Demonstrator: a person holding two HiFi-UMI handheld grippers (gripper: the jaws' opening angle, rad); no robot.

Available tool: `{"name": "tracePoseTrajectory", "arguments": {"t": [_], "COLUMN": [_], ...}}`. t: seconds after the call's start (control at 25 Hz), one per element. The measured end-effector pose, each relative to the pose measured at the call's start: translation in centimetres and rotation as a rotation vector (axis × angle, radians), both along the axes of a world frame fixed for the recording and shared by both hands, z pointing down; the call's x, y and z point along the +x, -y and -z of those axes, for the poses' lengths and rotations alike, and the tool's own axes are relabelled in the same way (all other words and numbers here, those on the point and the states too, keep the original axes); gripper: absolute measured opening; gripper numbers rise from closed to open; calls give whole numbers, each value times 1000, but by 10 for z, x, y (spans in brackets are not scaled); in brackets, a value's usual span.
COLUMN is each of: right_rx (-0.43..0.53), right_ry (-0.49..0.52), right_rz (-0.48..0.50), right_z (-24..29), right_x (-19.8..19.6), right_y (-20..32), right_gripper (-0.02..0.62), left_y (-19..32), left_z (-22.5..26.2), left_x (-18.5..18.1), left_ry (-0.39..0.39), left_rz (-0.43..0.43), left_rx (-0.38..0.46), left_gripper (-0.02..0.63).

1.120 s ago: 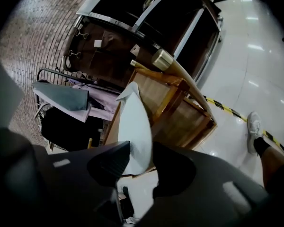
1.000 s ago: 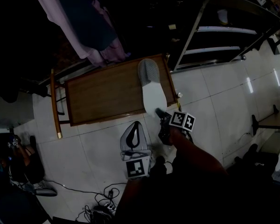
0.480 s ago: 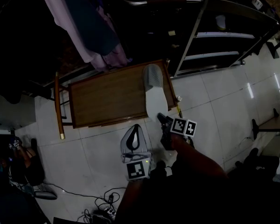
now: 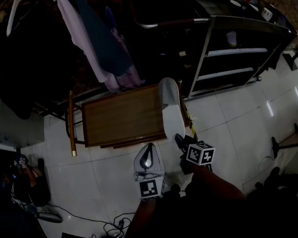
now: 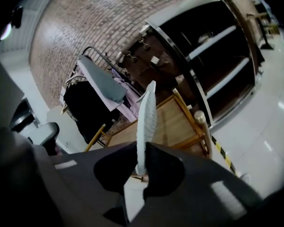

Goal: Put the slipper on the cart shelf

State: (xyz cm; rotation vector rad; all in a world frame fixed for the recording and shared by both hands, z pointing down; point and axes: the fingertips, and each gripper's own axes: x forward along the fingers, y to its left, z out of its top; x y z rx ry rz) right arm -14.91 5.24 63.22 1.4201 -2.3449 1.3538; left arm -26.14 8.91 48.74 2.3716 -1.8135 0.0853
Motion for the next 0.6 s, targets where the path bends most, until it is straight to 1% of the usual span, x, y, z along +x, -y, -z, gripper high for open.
{"name": "tracePoseTrajectory", "arguments": {"t": [0.12, 0.2, 0.4, 0.52, 0.6], "right_rx": [137, 234, 527, 663, 757], "right_ry": [-105, -178, -323, -412, -446], "right_rz": [25, 24, -36, -57, -75], "right_z": [34, 58, 126, 162, 190], "right_x": [3, 9, 16, 20, 20], "right_y": [3, 3, 2, 0, -2], "right_gripper": [37, 37, 37, 37, 37], "left_y": [-1, -2, -5, -5, -4], "left_z": [5, 9, 29, 36, 41], "left_x": [0, 3, 0, 0, -2], "left_ry": [-7, -9, -4, -5, -21], "left_rz": [-3, -9, -18, -15, 1], "left_rx": [10, 21, 56, 72, 78], "left_gripper": [15, 15, 15, 15, 15]}}
